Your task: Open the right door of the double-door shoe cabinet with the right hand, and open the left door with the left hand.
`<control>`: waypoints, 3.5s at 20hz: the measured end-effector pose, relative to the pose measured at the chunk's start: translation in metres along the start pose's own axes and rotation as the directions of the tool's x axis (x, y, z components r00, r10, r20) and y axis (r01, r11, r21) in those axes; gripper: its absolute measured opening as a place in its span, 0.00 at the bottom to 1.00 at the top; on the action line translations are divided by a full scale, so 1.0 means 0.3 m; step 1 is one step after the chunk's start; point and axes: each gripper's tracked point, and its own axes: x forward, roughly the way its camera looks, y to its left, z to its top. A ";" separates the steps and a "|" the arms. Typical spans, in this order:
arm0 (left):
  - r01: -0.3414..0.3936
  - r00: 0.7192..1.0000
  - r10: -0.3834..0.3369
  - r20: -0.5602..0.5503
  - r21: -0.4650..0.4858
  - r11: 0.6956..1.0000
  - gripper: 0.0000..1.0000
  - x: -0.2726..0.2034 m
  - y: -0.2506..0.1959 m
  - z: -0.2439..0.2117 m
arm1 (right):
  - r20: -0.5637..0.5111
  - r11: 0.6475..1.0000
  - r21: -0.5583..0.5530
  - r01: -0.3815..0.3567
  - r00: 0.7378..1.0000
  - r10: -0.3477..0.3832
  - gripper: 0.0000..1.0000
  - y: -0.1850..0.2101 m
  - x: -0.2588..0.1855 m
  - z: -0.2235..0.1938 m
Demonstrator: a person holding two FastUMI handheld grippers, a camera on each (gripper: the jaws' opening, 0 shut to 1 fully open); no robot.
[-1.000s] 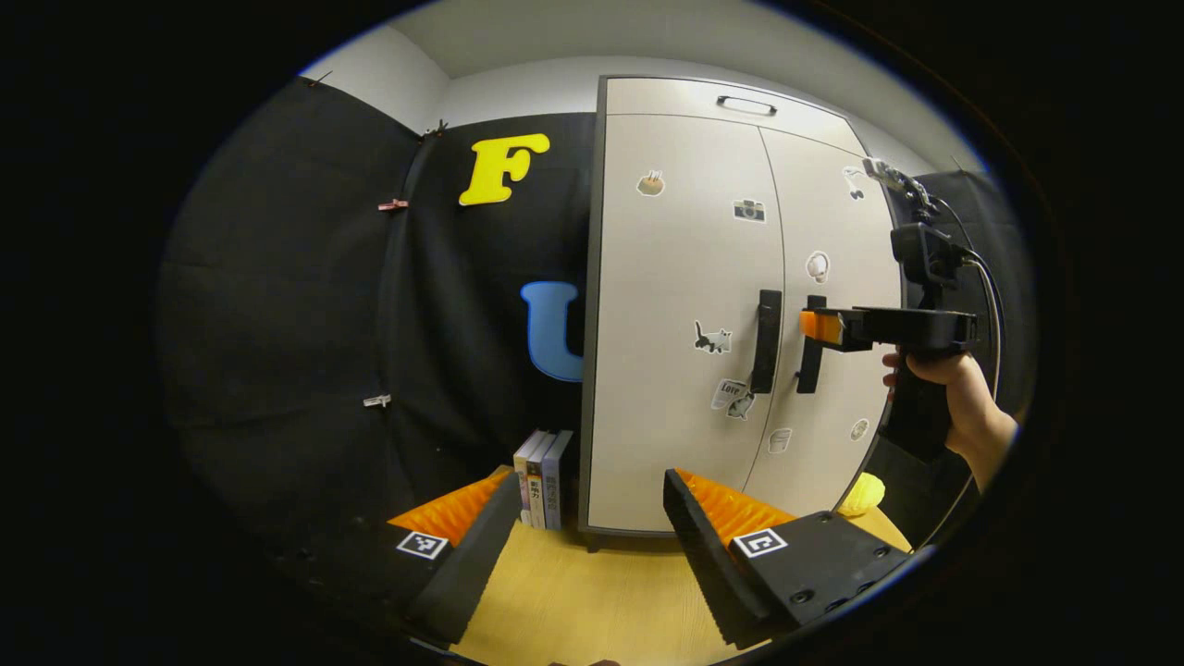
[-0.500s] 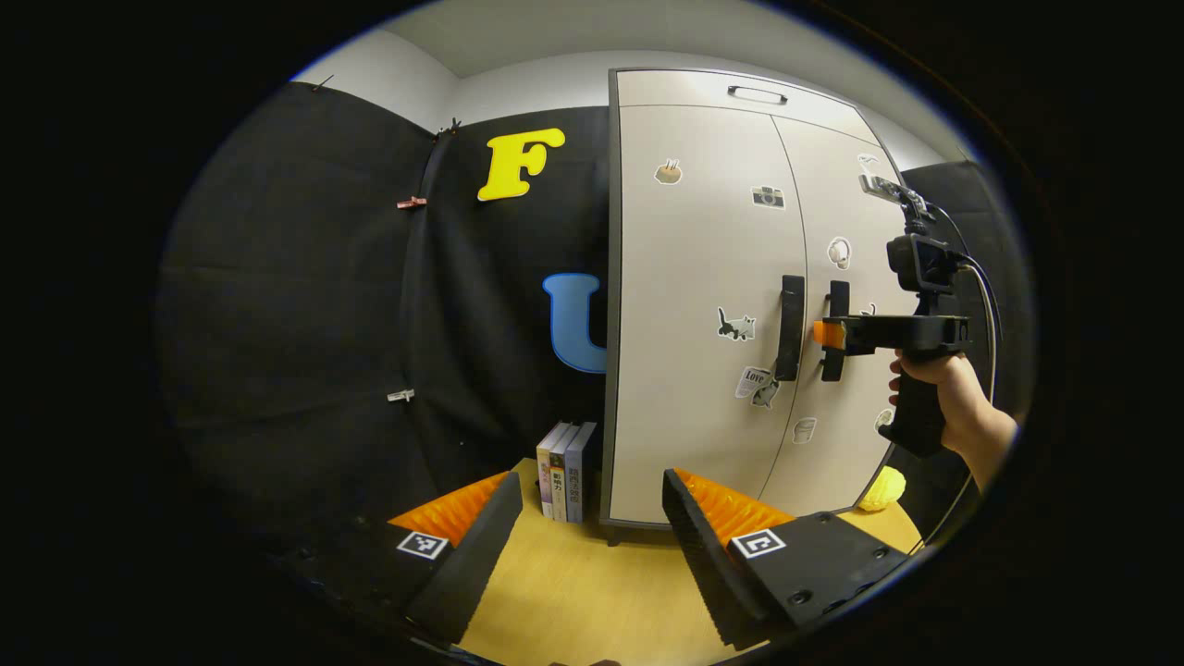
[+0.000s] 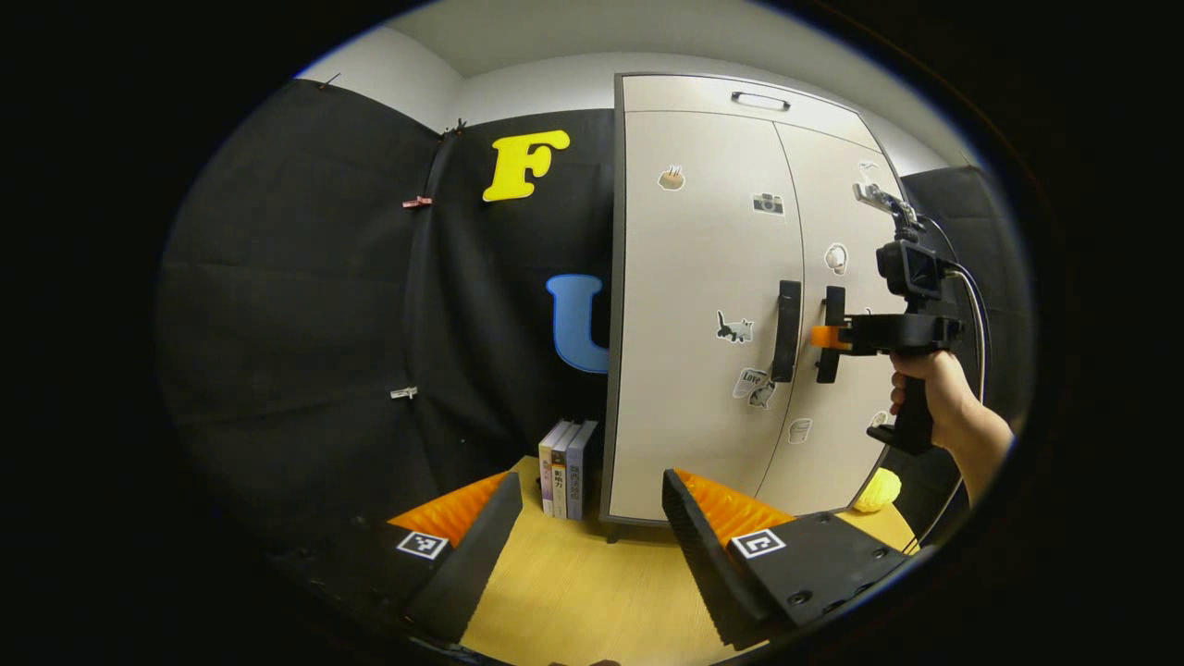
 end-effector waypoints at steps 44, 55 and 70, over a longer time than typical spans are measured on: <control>0.205 0.978 -0.204 0.047 -0.011 0.979 0.95 -0.096 -0.290 0.093 | -0.006 0.981 -0.043 0.191 0.981 -0.192 0.13 -0.555 -0.584 -0.044; 0.240 0.970 -0.240 0.020 0.009 0.971 0.95 -0.125 -0.288 0.068 | -0.006 0.963 0.094 0.254 0.967 -0.254 0.07 -0.701 -0.641 -0.034; 0.326 0.943 -0.329 0.043 0.064 0.943 0.95 -0.109 -0.285 0.097 | 0.041 0.952 0.055 0.302 0.952 -0.304 0.12 -0.501 -0.991 -0.128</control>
